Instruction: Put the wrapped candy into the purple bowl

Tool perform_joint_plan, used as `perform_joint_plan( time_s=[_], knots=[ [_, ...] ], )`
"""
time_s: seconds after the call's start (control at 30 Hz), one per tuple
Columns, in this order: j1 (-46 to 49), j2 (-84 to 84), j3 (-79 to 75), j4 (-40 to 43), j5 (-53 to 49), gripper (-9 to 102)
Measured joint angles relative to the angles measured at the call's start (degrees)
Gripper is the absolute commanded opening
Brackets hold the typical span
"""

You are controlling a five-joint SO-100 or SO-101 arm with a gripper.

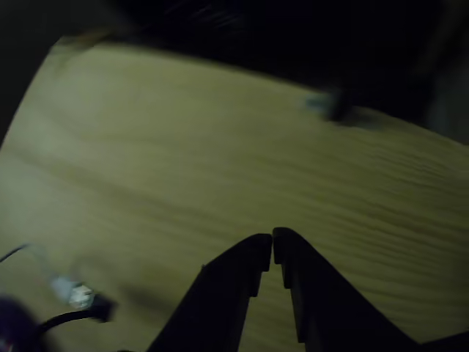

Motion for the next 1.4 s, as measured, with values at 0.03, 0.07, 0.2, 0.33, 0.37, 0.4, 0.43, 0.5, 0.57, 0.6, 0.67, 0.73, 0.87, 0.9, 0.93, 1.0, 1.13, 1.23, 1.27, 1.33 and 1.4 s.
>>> perform_joint_plan(
  time_s=[0.03, 0.07, 0.2, 0.33, 0.37, 0.4, 0.43, 0.5, 0.57, 0.6, 0.67, 0.73, 0.87, 0.9, 0.93, 1.0, 1.13, 1.23, 1.27, 1.33, 1.4],
  knots=[
    [2.5, 2.4, 2.5, -0.7, 0.4, -3],
    [5.0, 4.8, 4.9, -1.4, 0.9, -3],
    [15.4, 13.0, 14.2, -4.3, 2.0, -3],
    [23.8, 19.7, 22.9, -8.6, 1.0, -3],
    [25.4, 21.5, 25.5, -9.6, 1.0, -3],
    [26.0, 23.5, 28.4, -10.4, 1.0, -3],
    [27.0, 25.6, 31.3, -11.0, 1.1, -3],
    [28.6, 30.0, 36.7, -11.7, 1.6, -3],
    [29.1, 34.4, 41.0, -11.8, 2.1, -3],
    [29.2, 36.6, 43.2, -11.8, 2.4, -3],
    [29.6, 40.7, 47.2, -11.3, 3.0, -3],
    [29.4, 44.3, 50.0, -10.2, 3.7, -3],
    [29.4, 50.0, 54.3, -7.4, 5.4, -2],
    [29.4, 50.8, 55.1, -7.4, 5.7, -2],
    [29.4, 51.1, 55.8, -7.4, 5.9, -2],
    [29.4, 51.3, 56.8, -7.4, 6.2, -2],
    [29.5, 51.3, 56.9, -7.4, 5.9, -2],
    [29.5, 51.3, 56.9, -7.4, 5.9, -2],
    [29.5, 51.3, 56.9, -7.4, 5.9, -2],
    [29.5, 51.3, 56.9, -7.4, 5.9, -2],
    [29.5, 51.3, 56.9, -7.4, 5.9, -2]
  ],
)
